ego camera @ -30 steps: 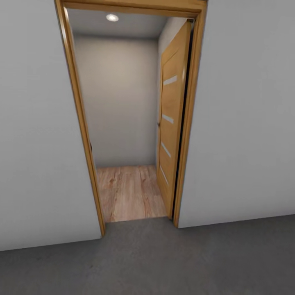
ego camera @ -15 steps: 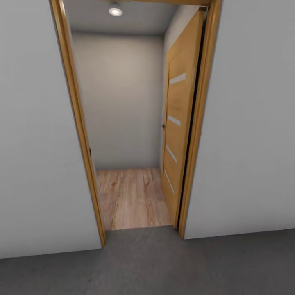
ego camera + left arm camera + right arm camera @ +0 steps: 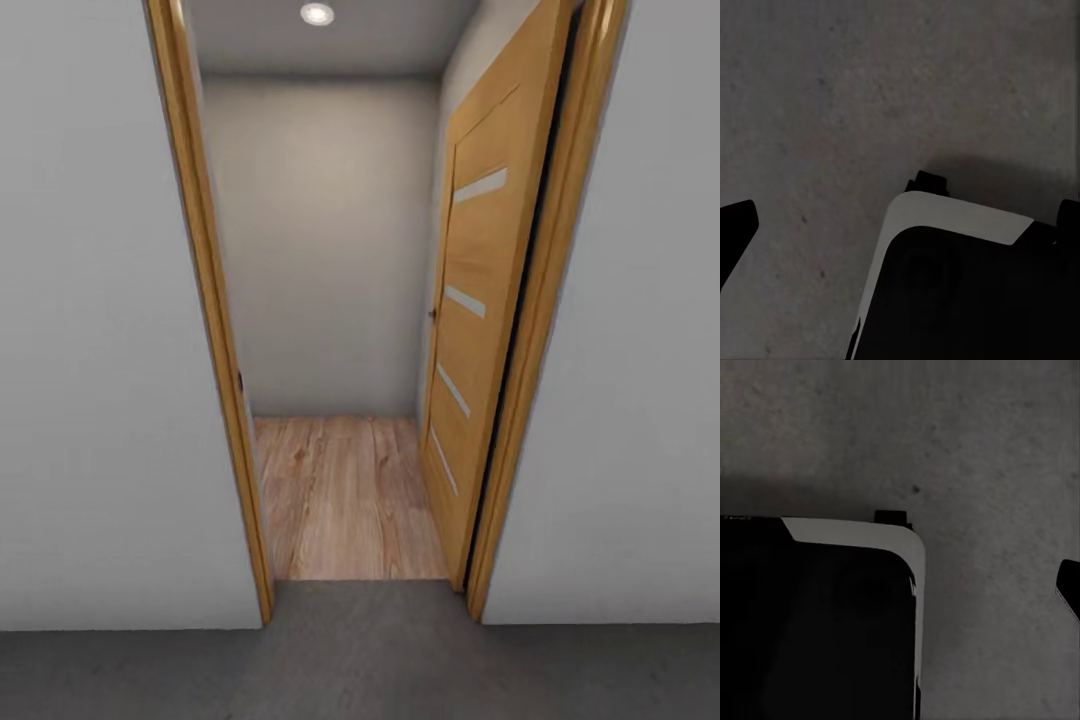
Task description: Move the two storage containers from the living room to the garage. In the garage, place one container on the floor and stack the other container on top of it (either order is fine).
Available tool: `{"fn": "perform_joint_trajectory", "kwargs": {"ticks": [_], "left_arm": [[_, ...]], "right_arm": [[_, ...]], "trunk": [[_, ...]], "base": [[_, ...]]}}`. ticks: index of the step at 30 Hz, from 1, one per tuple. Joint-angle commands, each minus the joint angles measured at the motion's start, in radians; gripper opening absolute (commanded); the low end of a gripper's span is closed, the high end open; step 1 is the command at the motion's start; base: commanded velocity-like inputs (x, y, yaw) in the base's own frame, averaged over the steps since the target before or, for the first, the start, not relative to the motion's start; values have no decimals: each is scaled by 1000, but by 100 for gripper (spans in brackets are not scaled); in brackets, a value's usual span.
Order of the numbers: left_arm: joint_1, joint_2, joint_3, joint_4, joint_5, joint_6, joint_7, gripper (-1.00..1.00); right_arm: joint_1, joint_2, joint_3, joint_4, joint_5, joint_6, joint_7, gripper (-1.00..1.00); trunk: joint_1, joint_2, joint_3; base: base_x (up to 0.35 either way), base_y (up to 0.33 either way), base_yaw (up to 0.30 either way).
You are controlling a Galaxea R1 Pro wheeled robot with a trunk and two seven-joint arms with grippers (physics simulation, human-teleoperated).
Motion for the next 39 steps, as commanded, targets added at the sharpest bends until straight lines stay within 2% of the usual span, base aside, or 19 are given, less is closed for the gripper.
{"fn": "perform_joint_trajectory", "kwargs": {"ticks": [1,5,31,39], "left_arm": [[-1,0,3,1,5,-4,1,100],[-1,0,4,1,5,-4,1,100],[-1,0,4,1,5,-5,1,100],[-1,1,4,1,5,-4,1,100]], "right_arm": [[-1,-1,8,3,-9,-6,6,100],[-1,-3,13,3,2,-5,14,100],[-1,3,15,3,0,7,5,100],[-1,-4,16,3,0,5,3,100]], "trunk": [[1,-1,-1],[1,-1,-1],[1,-1,-1],[1,-1,-1]], "base": [[322,0,13],[322,0,4],[322,0,0],[322,0,0]]}}
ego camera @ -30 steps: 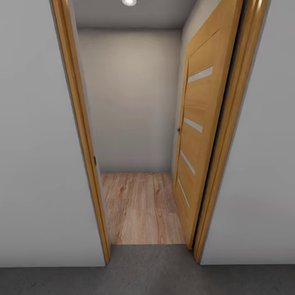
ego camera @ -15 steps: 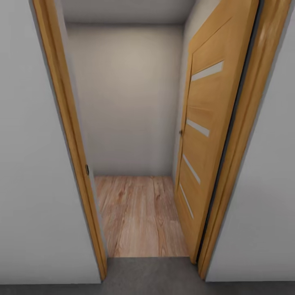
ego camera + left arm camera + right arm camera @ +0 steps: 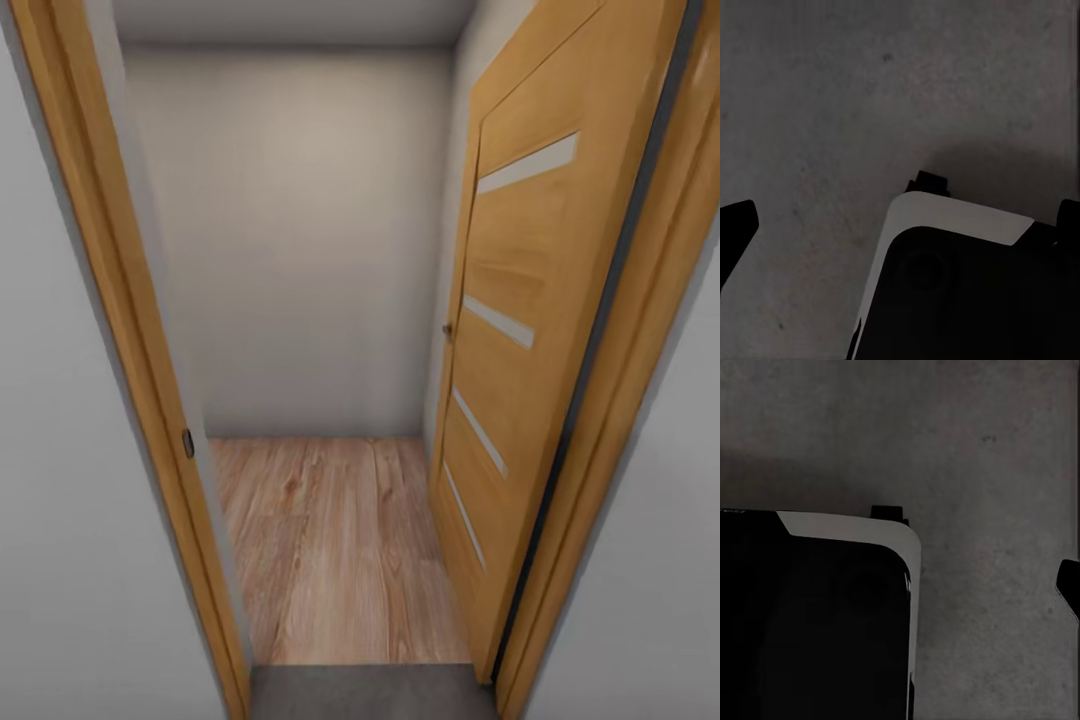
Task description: Move the two storage containers from the living room to the garage. In the garage, place one container on the floor and stack the other container on top of it (either order is fine).
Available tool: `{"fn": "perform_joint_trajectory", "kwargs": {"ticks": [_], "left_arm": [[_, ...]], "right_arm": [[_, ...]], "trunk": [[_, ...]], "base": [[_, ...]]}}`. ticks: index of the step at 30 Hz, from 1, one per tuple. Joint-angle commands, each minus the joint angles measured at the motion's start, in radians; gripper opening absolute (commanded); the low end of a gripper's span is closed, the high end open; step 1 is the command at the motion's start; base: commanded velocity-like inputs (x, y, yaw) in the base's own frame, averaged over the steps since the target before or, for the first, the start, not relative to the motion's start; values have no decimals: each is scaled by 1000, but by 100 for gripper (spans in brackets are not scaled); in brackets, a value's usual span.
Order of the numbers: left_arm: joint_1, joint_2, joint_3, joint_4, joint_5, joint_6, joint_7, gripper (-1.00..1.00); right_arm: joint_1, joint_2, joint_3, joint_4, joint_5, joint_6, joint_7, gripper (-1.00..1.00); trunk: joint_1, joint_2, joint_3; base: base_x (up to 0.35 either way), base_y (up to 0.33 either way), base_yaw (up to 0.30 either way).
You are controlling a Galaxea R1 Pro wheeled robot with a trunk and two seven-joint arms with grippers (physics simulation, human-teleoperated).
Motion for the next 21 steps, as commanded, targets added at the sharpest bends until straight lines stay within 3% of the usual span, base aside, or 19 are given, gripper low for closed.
{"fn": "perform_joint_trajectory", "kwargs": {"ticks": [1,8,21], "left_arm": [[-1,0,4,1,5,-4,1,100],[-1,-1,3,1,5,-4,1,100],[-1,-1,4,1,5,-5,1,100]], "right_arm": [[-1,0,8,3,-11,-6,5,100],[-1,3,7,3,-11,-7,4,100],[-1,0,6,3,-11,-13,3,100]], "trunk": [[1,-1,-1],[1,-1,-1],[1,-1,-1]], "base": [[322,0,0],[317,-48,29],[285,-217,247]]}}
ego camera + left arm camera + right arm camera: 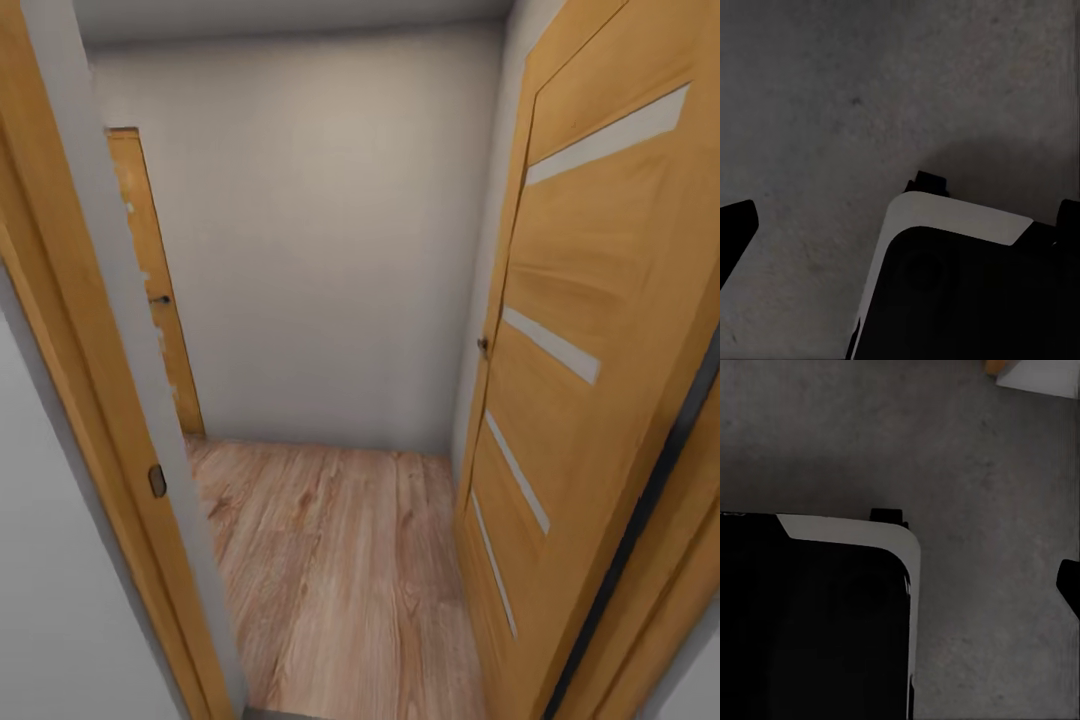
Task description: Move the two storage containers from the living room to the garage. In the garage, place one container on the floor and stack the other container on top of it (either order is fine).
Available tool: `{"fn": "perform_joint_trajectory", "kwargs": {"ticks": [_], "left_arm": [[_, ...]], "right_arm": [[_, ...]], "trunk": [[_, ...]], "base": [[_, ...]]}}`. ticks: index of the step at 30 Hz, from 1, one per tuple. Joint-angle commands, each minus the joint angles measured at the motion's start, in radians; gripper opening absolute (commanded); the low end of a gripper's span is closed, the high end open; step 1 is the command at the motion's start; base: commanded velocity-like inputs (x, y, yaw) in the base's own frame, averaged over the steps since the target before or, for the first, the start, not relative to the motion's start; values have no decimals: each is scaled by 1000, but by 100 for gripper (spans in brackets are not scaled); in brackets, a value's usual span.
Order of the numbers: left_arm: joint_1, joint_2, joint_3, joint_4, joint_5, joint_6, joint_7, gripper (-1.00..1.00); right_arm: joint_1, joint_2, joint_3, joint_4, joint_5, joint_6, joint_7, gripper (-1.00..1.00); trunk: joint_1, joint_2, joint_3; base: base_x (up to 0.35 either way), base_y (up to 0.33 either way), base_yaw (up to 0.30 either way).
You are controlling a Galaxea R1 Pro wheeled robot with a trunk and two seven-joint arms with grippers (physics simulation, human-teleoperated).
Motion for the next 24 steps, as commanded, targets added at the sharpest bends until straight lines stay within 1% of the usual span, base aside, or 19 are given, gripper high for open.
{"fn": "perform_joint_trajectory", "kwargs": {"ticks": [1,4,8,20,24], "left_arm": [[-1,0,4,1,5,-4,1,100],[-1,0,4,1,5,-9,1,100],[-1,1,4,1,5,-15,1,100],[-1,1,4,1,6,-18,1,100],[-1,1,4,1,6,-12,1,100]], "right_arm": [[-1,0,8,3,-11,-6,5,100],[-1,0,8,3,-11,-6,5,100],[-1,0,8,3,-10,-6,5,100],[-1,-3,15,3,-7,-6,6,100],[-1,-3,13,3,-5,-7,6,100]], "trunk": [[1,-1,-1],[1,-1,-1],[1,-1,-1],[1,-1,-1],[1,-1,-1]], "base": [[282,-230,268],[278,-226,178],[116,-93,49],[14,-9,5],[203,0,0]]}}
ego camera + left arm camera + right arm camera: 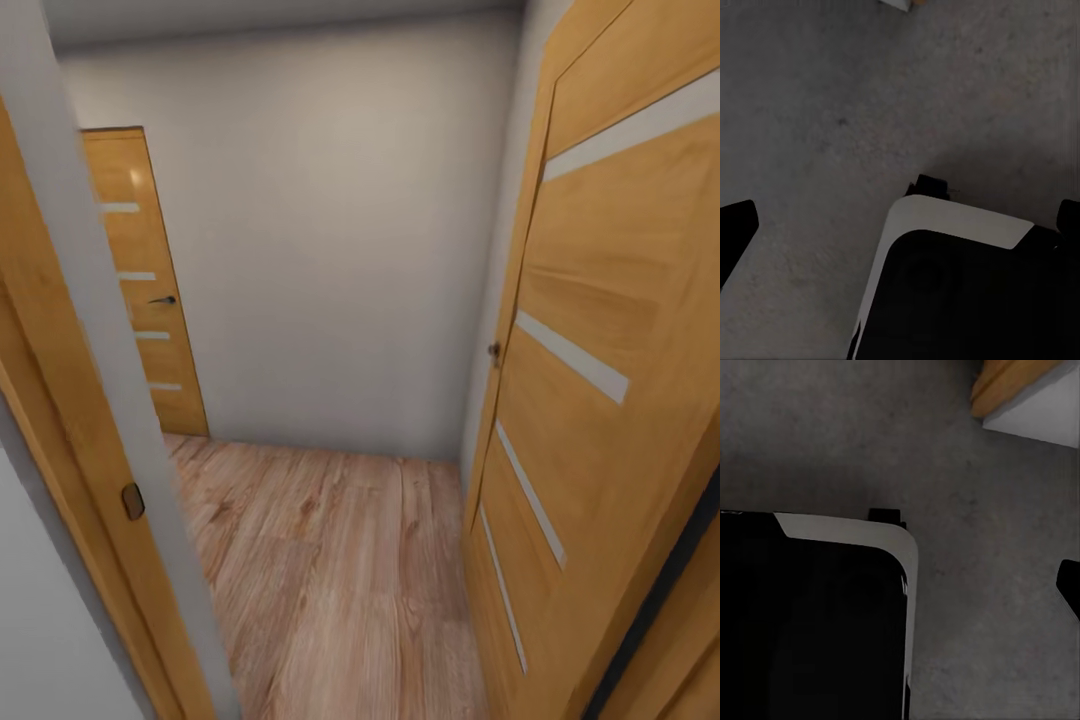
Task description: Move the two storage containers from the living room to the garage. In the garage, place one container on the floor and stack the other container on top of it (either order is fine).
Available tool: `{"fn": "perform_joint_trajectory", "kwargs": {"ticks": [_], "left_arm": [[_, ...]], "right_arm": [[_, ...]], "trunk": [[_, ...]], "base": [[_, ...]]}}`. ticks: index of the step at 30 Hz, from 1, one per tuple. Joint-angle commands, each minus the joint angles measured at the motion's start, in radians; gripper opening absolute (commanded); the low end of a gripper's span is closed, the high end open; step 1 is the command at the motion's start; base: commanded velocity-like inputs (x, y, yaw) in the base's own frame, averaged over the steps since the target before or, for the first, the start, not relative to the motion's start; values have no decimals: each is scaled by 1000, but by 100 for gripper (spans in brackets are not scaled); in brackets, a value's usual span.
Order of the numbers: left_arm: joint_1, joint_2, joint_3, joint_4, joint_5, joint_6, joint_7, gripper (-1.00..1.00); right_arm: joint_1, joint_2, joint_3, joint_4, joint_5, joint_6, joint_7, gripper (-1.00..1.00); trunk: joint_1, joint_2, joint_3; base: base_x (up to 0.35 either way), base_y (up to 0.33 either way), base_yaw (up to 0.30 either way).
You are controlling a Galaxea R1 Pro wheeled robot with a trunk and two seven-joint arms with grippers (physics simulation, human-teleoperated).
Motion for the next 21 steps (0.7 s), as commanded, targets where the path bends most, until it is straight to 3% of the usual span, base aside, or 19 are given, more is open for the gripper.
{"fn": "perform_joint_trajectory", "kwargs": {"ticks": [1,21], "left_arm": [[-1,0,4,1,5,-3,1,100],[-1,0,4,1,5,-2,1,100]], "right_arm": [[-1,0,7,3,-10,-6,5,100],[-1,0,6,3,-10,-6,5,100]], "trunk": [[1,-1,-1],[1,-1,-1]], "base": [[300,0,0],[320,0,0]]}}
